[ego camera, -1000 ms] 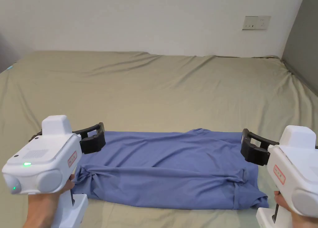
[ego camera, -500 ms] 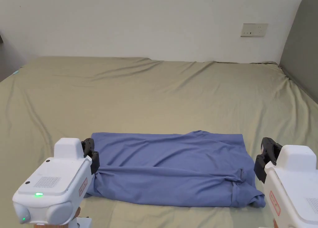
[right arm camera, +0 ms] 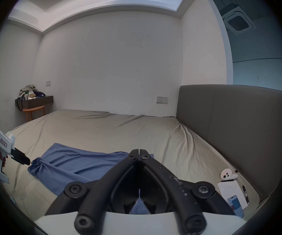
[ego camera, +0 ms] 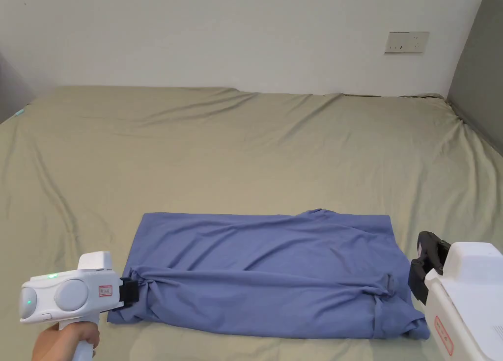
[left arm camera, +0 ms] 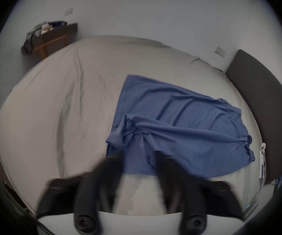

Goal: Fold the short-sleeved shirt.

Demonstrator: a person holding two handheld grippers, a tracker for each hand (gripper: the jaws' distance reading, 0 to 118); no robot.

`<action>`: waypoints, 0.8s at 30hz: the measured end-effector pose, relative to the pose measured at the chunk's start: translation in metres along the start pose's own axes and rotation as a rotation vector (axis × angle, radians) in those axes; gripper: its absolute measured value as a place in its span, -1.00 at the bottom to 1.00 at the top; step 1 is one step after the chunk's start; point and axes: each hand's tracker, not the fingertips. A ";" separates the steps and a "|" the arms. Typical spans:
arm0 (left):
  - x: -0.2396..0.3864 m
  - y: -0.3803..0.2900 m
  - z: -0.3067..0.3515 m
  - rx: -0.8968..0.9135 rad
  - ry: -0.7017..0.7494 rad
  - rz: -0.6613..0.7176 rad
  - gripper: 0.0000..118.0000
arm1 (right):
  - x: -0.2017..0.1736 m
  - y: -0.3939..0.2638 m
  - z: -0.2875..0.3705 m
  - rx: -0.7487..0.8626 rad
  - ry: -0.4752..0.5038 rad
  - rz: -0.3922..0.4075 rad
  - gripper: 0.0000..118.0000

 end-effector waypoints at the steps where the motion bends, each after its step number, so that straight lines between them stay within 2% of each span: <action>1: -0.003 -0.002 -0.006 0.007 0.010 0.010 0.21 | 0.000 -0.002 -0.003 -0.010 -0.001 0.000 -0.98; 2: -0.007 -0.004 -0.013 0.004 0.021 0.010 0.46 | 0.000 -0.004 -0.007 -0.020 -0.002 0.003 -0.99; 3: -0.008 -0.005 -0.019 -0.004 0.030 0.009 0.63 | 0.000 -0.005 -0.009 -0.027 -0.004 0.005 -0.98; 4: -0.009 -0.006 -0.026 -0.015 0.042 0.007 0.69 | 0.001 -0.007 -0.012 -0.036 -0.005 0.007 -0.99; 6: -0.009 -0.010 -0.039 -0.056 0.070 -0.010 0.65 | 0.001 -0.010 -0.018 -0.053 -0.006 0.010 -0.98; 7: -0.009 -0.011 -0.047 -0.074 0.083 -0.016 0.56 | 0.001 -0.012 -0.020 -0.060 -0.007 0.011 -0.98; 8: -0.009 -0.012 -0.054 -0.079 0.087 -0.023 0.38 | 0.001 -0.014 -0.022 -0.066 -0.009 0.013 -0.99; 9: -0.008 -0.014 -0.058 -0.084 0.087 -0.028 0.07 | 0.002 -0.015 -0.024 -0.074 -0.012 0.014 -0.98; 10: -0.006 -0.017 -0.061 -0.092 0.087 -0.036 -0.32 | 0.002 -0.017 -0.026 -0.080 -0.014 0.013 -0.98; 12: -0.001 -0.023 -0.062 -0.084 0.091 -0.031 -0.46 | 0.006 -0.021 -0.030 -0.101 -0.018 0.003 -0.98; 13: 0.003 -0.024 -0.059 -0.059 0.101 -0.036 -0.74 | 0.008 -0.023 -0.033 -0.117 -0.016 -0.006 -0.98; 15: 0.006 -0.023 -0.056 -0.050 0.054 -0.048 -0.80 | 0.015 -0.030 -0.042 -0.159 -0.018 -0.026 -0.97; 16: 0.010 -0.021 -0.054 -0.049 0.075 -0.056 -0.81 | 0.020 -0.035 -0.049 -0.201 -0.027 -0.051 -0.94; 17: 0.009 -0.020 -0.051 -0.050 0.074 -0.063 -0.81 | 0.025 -0.040 -0.060 -0.251 -0.030 -0.059 -0.83; 18: 0.008 -0.018 -0.046 -0.038 0.064 -0.069 -0.81 | 0.030 -0.046 -0.070 -0.317 -0.032 -0.068 -0.64; 22: 0.003 -0.010 -0.026 0.017 0.021 -0.056 -0.81 | 0.051 -0.089 -0.119 -0.523 -0.043 -0.128 0.84; 23: 0.003 -0.008 -0.022 0.025 0.014 -0.056 -0.81 | 0.054 -0.102 -0.131 -0.560 -0.050 -0.137 0.99; 24: 0.004 -0.006 -0.019 0.035 0.009 -0.056 -0.81 | 0.054 -0.109 -0.143 -0.609 -0.048 -0.135 0.97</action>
